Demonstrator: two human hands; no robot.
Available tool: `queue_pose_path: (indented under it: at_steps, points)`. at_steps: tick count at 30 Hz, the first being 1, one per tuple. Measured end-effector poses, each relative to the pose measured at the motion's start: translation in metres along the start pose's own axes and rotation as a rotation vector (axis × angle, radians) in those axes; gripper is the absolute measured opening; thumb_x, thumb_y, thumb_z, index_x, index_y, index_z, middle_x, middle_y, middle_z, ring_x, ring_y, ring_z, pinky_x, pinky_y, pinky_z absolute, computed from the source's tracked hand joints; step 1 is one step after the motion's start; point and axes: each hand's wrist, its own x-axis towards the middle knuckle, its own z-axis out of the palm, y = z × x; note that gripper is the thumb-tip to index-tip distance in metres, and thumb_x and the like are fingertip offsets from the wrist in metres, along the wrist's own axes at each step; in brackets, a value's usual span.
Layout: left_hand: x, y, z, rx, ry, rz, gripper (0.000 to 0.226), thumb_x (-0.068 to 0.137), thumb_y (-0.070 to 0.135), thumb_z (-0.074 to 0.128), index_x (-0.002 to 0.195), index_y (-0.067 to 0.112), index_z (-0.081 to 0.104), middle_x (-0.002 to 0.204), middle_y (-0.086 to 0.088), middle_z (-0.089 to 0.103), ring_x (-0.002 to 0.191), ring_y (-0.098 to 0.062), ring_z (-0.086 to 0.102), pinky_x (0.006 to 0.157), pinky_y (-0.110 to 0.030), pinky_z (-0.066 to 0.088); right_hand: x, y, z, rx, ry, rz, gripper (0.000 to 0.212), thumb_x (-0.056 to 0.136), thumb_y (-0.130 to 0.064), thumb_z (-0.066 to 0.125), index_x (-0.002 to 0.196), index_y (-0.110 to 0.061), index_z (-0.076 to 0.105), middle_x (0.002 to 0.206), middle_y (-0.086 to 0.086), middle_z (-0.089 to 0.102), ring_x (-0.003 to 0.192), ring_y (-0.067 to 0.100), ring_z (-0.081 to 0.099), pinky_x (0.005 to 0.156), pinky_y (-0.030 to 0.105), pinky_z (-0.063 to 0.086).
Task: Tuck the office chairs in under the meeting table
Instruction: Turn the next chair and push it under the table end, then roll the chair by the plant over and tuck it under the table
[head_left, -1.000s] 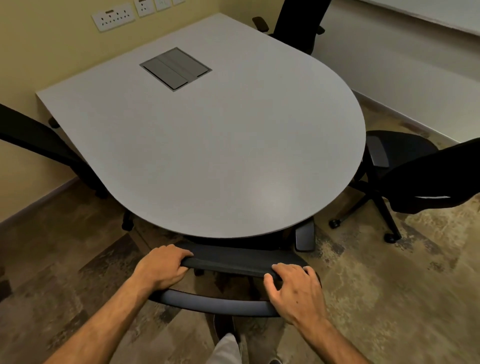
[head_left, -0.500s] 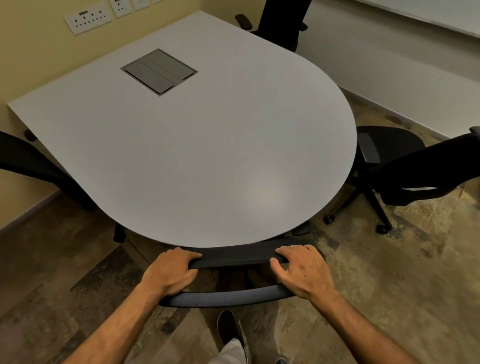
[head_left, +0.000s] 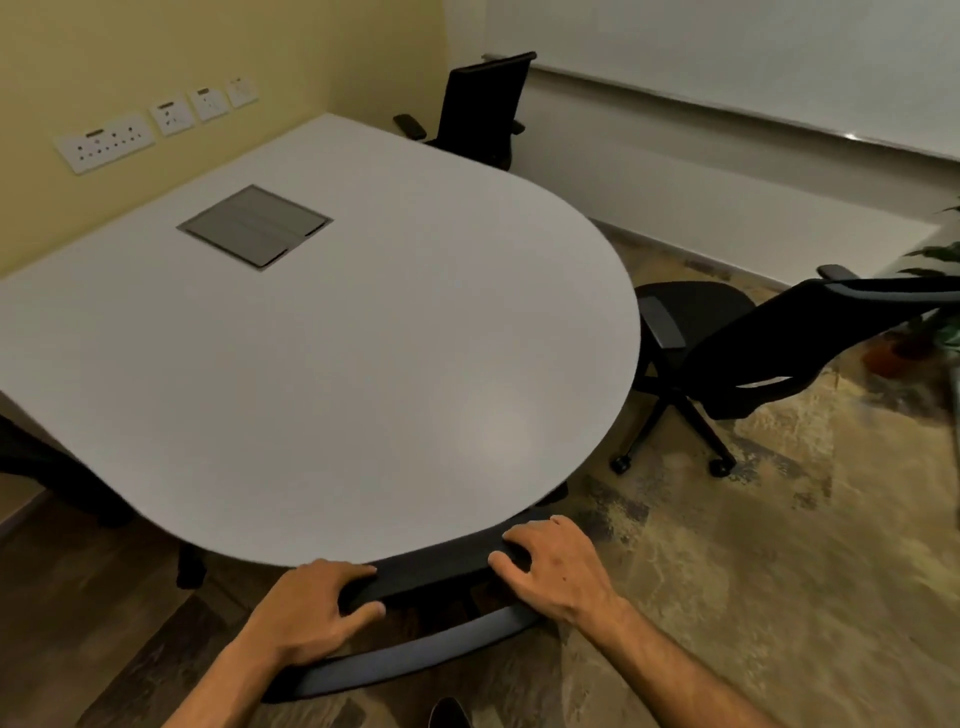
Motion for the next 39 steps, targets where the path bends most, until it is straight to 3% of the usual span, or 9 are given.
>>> queue_pose_path:
  at_steps: [3, 5, 7, 12, 16, 23, 31, 39]
  points:
    - [0.023, 0.035, -0.008, -0.034, 0.085, 0.091, 0.085, 0.078, 0.090, 0.023, 0.141, 0.040, 0.050, 0.139, 0.018, 0.057, 0.125, -0.005, 0.052, 0.101, -0.025, 0.039, -0.003, 0.014, -0.014, 0.082, 0.005, -0.021, 0.058, 0.092, -0.071, 0.033, 0.121, -0.032, 0.065, 0.115, -0.011, 0.068, 0.116, 0.007, 0.055, 0.111, 0.035, 0.036]
    - [0.044, 0.068, -0.016, -0.056, 0.146, 0.120, 0.081, 0.083, 0.086, 0.021, 0.146, 0.040, 0.044, 0.147, 0.015, 0.050, 0.133, -0.009, 0.047, 0.109, -0.030, 0.035, -0.004, 0.030, -0.031, 0.110, 0.045, -0.038, 0.062, 0.092, -0.070, 0.033, 0.134, -0.031, 0.058, 0.137, -0.010, 0.060, 0.141, 0.009, 0.038, 0.120, 0.038, 0.024]
    - [0.067, 0.103, -0.028, -0.075, 0.190, 0.141, 0.076, 0.086, 0.082, 0.023, 0.148, 0.041, 0.039, 0.151, 0.013, 0.046, 0.137, -0.013, 0.044, 0.113, -0.034, 0.032, 0.000, 0.050, -0.055, 0.125, 0.133, -0.035, 0.062, 0.093, -0.068, 0.035, 0.138, -0.029, 0.055, 0.144, -0.009, 0.055, 0.147, 0.011, 0.029, 0.121, 0.038, 0.020]
    - [0.123, 0.190, -0.064, -0.050, 0.273, 0.220, 0.078, 0.085, 0.079, 0.026, 0.147, 0.034, 0.043, 0.149, 0.007, 0.049, 0.135, -0.019, 0.048, 0.111, -0.040, 0.038, 0.013, 0.113, -0.128, 0.112, 0.308, 0.019, 0.060, 0.094, -0.061, 0.042, 0.139, -0.024, 0.055, 0.143, -0.006, 0.056, 0.146, 0.015, 0.032, 0.118, 0.036, 0.023]
    - [0.174, 0.274, -0.091, -0.023, 0.355, 0.318, 0.073, 0.089, 0.072, 0.033, 0.144, 0.027, 0.049, 0.144, 0.003, 0.055, 0.129, -0.021, 0.054, 0.106, -0.040, 0.042, 0.021, 0.189, -0.196, 0.085, 0.420, 0.053, 0.053, 0.095, -0.055, 0.050, 0.135, -0.022, 0.058, 0.139, -0.006, 0.059, 0.142, 0.013, 0.036, 0.117, 0.044, 0.032]
    - [0.255, 0.453, -0.109, -0.041, 0.449, 0.439, 0.067, 0.092, 0.067, 0.039, 0.141, 0.024, 0.052, 0.141, 0.000, 0.058, 0.126, -0.024, 0.057, 0.101, -0.038, 0.043, 0.019, 0.345, -0.303, 0.063, 0.529, 0.069, 0.060, 0.093, -0.059, 0.043, 0.134, -0.019, 0.061, 0.138, -0.002, 0.061, 0.142, 0.019, 0.039, 0.114, 0.051, 0.036]
    - [0.345, 0.624, -0.103, -0.047, 0.436, 0.573, 0.070, 0.092, 0.073, 0.036, 0.143, 0.027, 0.050, 0.141, 0.001, 0.058, 0.123, -0.023, 0.058, 0.099, -0.038, 0.047, 0.006, 0.490, -0.380, 0.063, 0.558, 0.137, 0.055, 0.094, -0.054, 0.046, 0.134, -0.019, 0.059, 0.139, 0.000, 0.060, 0.143, 0.022, 0.037, 0.114, 0.046, 0.034]
    - [0.459, 0.726, -0.098, 0.001, 0.457, 0.638, 0.058, 0.098, 0.059, 0.042, 0.141, 0.021, 0.052, 0.138, 0.001, 0.060, 0.124, -0.019, 0.056, 0.095, -0.028, 0.041, 0.045, 0.620, -0.412, 0.059, 0.510, 0.207, 0.054, 0.095, -0.051, 0.048, 0.138, -0.020, 0.056, 0.144, 0.000, 0.056, 0.143, 0.020, 0.035, 0.115, 0.044, 0.032]
